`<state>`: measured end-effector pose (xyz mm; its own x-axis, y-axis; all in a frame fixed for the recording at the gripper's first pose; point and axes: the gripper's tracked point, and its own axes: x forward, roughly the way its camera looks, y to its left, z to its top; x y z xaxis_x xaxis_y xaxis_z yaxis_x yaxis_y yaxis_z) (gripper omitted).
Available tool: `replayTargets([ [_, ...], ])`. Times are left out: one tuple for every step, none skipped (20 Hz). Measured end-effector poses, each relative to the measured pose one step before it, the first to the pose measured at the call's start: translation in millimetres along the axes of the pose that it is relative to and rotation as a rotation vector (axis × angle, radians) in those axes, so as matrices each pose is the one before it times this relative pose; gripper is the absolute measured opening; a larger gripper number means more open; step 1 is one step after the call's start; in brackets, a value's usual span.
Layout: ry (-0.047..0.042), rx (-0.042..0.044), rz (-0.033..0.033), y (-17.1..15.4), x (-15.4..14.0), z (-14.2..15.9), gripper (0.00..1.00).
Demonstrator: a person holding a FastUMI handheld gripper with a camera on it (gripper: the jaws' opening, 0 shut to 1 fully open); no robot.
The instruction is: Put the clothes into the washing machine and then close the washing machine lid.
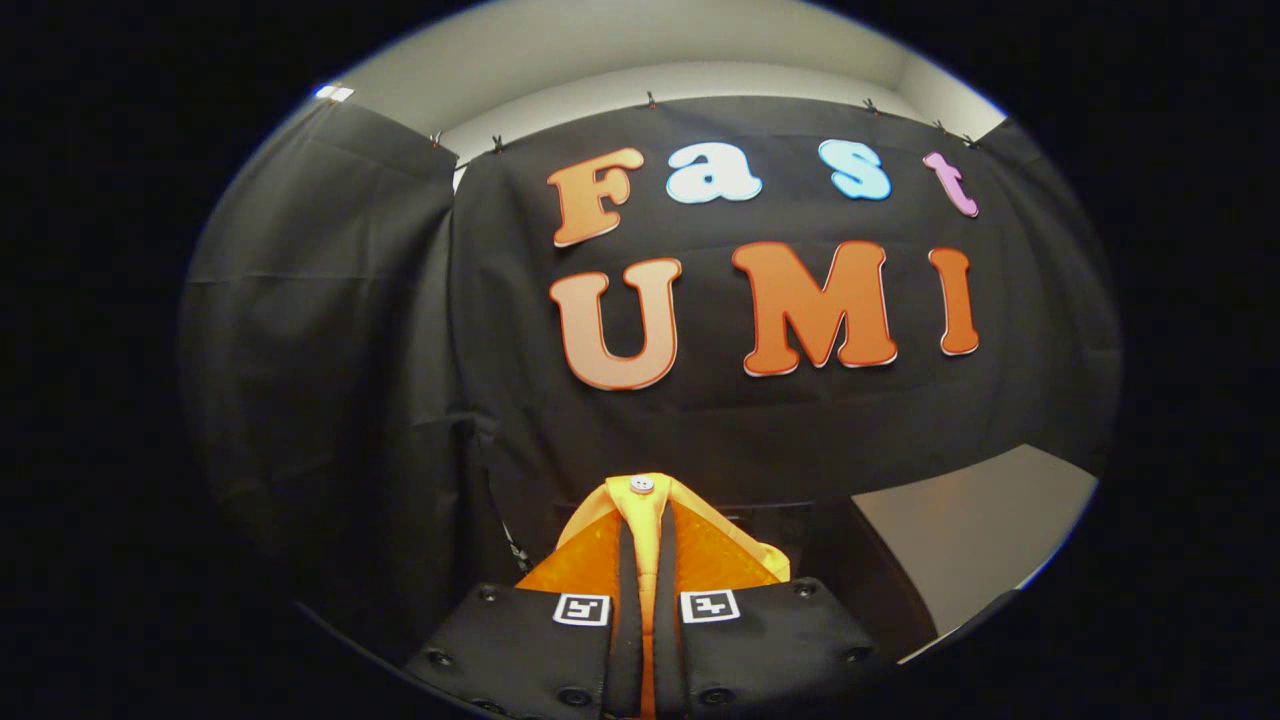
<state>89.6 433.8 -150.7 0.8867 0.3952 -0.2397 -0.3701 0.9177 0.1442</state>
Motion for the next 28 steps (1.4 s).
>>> replayTargets([
  [0.04112,0.00007,-0.00359,2.65,11.09,-22.01,0.12],
  [0.04448,0.00338,0.00005,2.56,11.7,-20.8,0.12],
  [0.04212,0.0053,-0.00095,2.69,12.86,-21.8,0.12],
  [0.04066,0.00896,-0.00323,2.03,13.02,-21.13,0.12],
  [0.03866,0.00556,-0.0042,1.45,12.72,-21.01,0.12],
  [0.04168,0.00622,-0.0066,-0.09,13.25,-20.56,0.13],
  [0.04515,0.01476,-0.00539,0.51,16.39,-19.46,0.12],
  [0.05207,0.01947,-0.00438,-0.71,16.31,-21.3,0.13],
  [0.05538,0.01097,-0.00625,-2.59,17.79,-21.55,0.13],
  [0.06196,-0.00299,-0.01306,-5.12,15.26,-22.63,0.13],
  [0.05238,-0.00372,-0.01242,-5.67,11.05,-19.87,0.13],
  [0.04022,-0.00565,-0.01318,-3.94,8.67,-13.82,0.13],
  [0.02121,-0.00436,-0.01456,-2.49,9.93,-8.43,0.13],
  [0.01574,0.00126,-0.00717,-1.29,9.97,-3.94,0.13],
  [0.0208,0.00627,-0.01079,-2.97,11.17,-6.88,0.13],
  [0.04154,0.01048,-0.01341,-5.48,6.97,-10.71,0.13],
  [0.03962,0.02311,-0.01319,-4.48,8.28,-7.09,0.13],
  [0.03191,0.03286,-0.0118,-4.1,8.69,-5.63,0.13],
  [0.03004,0.03122,-0.00147,-2.11,4.7,-2.46,0.13],
  [0.01434,0.02803,-0.00585,-2.76,4.94,-0.89,0.13],
  [0.01066,0.01664,-0.00647,-1.8,4.3,2.13,0.13],
  [0.00834,0.00333,-0.00775,-1.75,3.49,2.09,0.13],
  [0.01535,-0.00624,-0.01356,-3.56,3.64,-1.88,0.13],
  [0.00986,-0.01026,-0.00888,-0.5,-0.33,-0.63,0.13],
  [0.00452,-0.01303,0.00559,1.28,2.64,0.81,0.15],
  [0.00186,-0.00828,0.00211,1.86,2.16,-0.15,0.17],
  [0.00427,-0.00452,0.00282,2.55,-1.41,-3.3,0.23],
  [0.00776,-0.00056,0.00353,0.76,-1.29,-0.15,0.25],
])
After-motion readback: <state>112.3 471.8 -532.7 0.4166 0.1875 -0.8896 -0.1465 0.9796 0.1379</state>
